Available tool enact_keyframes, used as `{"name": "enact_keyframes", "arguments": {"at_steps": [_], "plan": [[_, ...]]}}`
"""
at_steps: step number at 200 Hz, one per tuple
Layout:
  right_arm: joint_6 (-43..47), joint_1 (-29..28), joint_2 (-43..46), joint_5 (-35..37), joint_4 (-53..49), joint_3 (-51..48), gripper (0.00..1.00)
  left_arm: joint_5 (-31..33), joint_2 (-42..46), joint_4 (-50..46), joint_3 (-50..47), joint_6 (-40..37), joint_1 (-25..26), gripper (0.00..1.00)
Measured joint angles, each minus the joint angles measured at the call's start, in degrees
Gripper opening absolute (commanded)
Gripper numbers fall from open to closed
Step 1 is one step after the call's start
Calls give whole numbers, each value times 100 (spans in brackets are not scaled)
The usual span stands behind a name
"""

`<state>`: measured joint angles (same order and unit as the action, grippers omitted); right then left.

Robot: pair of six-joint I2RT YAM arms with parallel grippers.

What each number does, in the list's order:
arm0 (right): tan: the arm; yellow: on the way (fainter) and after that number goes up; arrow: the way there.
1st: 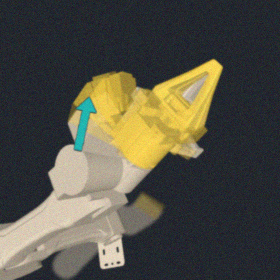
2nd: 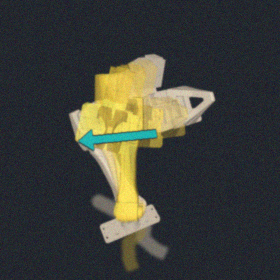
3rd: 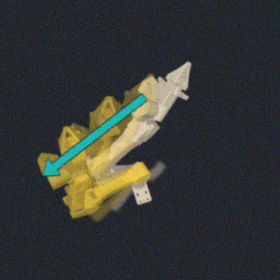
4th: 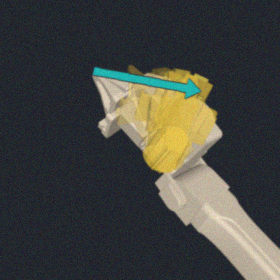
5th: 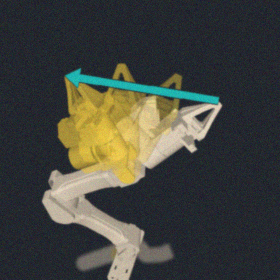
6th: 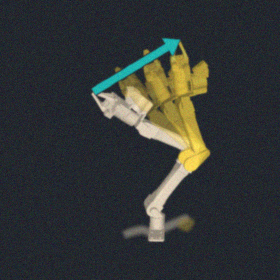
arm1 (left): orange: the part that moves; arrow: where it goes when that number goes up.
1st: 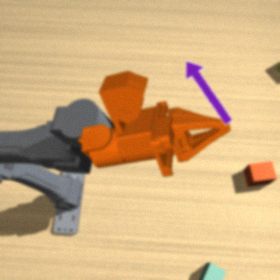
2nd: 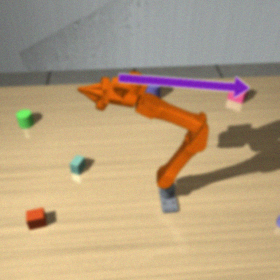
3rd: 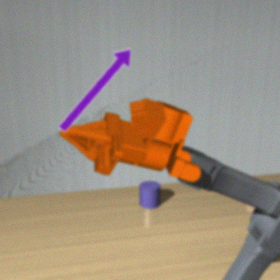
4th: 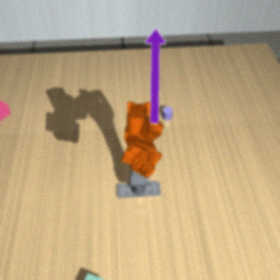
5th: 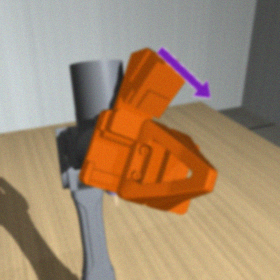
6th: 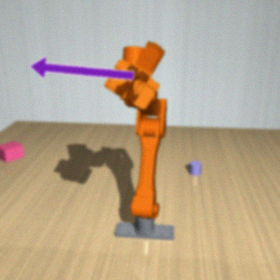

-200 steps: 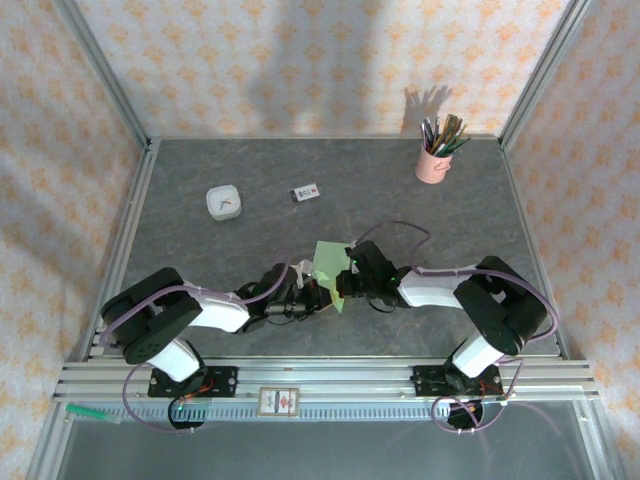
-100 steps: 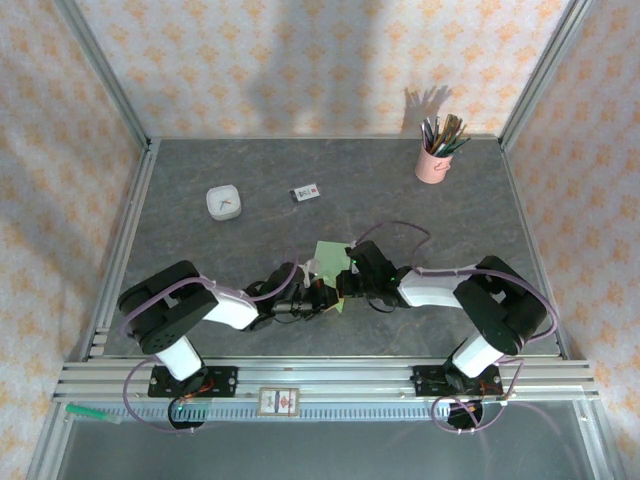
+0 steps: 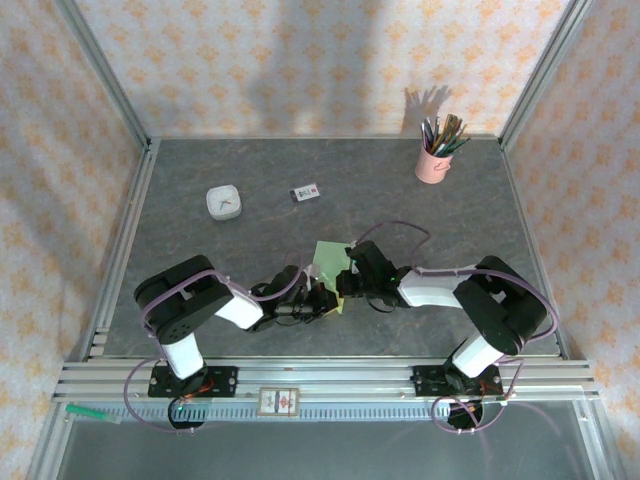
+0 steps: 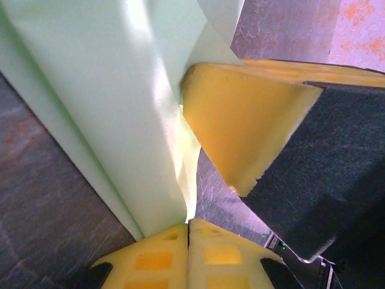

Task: Fold a paper plane with a square sheet of paper (pick it up from the middle)
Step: Third fold the triangle at the center of the table.

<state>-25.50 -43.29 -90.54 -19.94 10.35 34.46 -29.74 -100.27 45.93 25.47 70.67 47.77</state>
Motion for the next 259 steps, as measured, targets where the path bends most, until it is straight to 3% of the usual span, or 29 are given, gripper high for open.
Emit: {"name": "enact_keyframes", "arguments": {"at_steps": [177,259], "plan": [[20,0,2,26,-4,-2,1,177,94,-1147,535,-385,223,0],[20,22,2,24,-4,0,1,623,490,-1818,662,-671,289,0]]}}
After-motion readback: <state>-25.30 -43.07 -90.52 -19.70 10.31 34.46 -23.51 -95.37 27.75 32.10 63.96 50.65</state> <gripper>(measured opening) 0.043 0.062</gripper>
